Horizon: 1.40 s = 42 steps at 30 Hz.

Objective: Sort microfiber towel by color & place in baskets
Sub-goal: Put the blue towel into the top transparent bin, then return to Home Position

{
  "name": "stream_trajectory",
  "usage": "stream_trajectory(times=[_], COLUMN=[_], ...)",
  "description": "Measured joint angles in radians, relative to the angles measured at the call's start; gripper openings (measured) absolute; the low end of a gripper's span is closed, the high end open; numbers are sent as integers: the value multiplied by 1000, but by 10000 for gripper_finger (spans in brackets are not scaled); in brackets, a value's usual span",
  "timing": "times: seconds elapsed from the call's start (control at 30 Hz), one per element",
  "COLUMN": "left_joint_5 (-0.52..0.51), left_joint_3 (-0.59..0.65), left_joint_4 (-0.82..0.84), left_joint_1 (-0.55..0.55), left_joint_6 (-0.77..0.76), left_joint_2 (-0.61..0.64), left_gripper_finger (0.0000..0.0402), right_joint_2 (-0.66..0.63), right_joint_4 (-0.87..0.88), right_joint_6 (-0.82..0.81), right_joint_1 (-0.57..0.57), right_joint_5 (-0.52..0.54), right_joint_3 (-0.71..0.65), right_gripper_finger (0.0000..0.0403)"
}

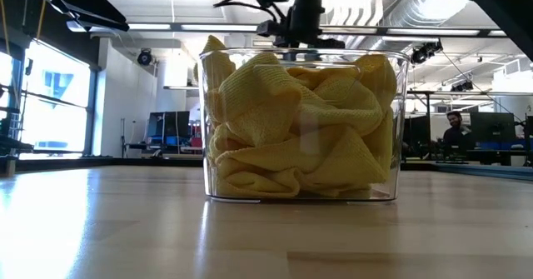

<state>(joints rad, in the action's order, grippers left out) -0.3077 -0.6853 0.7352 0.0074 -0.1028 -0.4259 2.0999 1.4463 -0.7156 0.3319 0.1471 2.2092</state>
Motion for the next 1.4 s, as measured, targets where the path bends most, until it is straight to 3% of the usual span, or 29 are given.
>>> stream_trajectory(times=[0.17,0.53,0.73,1.03,1.2,1.4], left_joint_5=[-3,-14,-14,-16,-17,-18], left_joint_3=[0,0,0,0,0,0], left_joint_4=[0,0,0,0,0,0], left_joint_1=[0,0,0,0,0,0], left_joint_6=[0,0,1,1,1,1], left_joint_2=[0,0,0,0,0,0], left_gripper_finger=[124,124,124,124,124,124], right_joint_2=[6,5,-2,8,8,8], right_joint_4=[-76,-645,-699,-611,-403,-216], right_joint_6=[-49,-95,-115,-64,-60,-16], right_joint_1=[-20,14,22,2,1,-27], right_joint_5=[0,-80,-105,-97,-88,7], right_joint_3=[-123,-525,-638,-536,-393,-216], right_gripper_finger=[150,113,113,113,113,113])
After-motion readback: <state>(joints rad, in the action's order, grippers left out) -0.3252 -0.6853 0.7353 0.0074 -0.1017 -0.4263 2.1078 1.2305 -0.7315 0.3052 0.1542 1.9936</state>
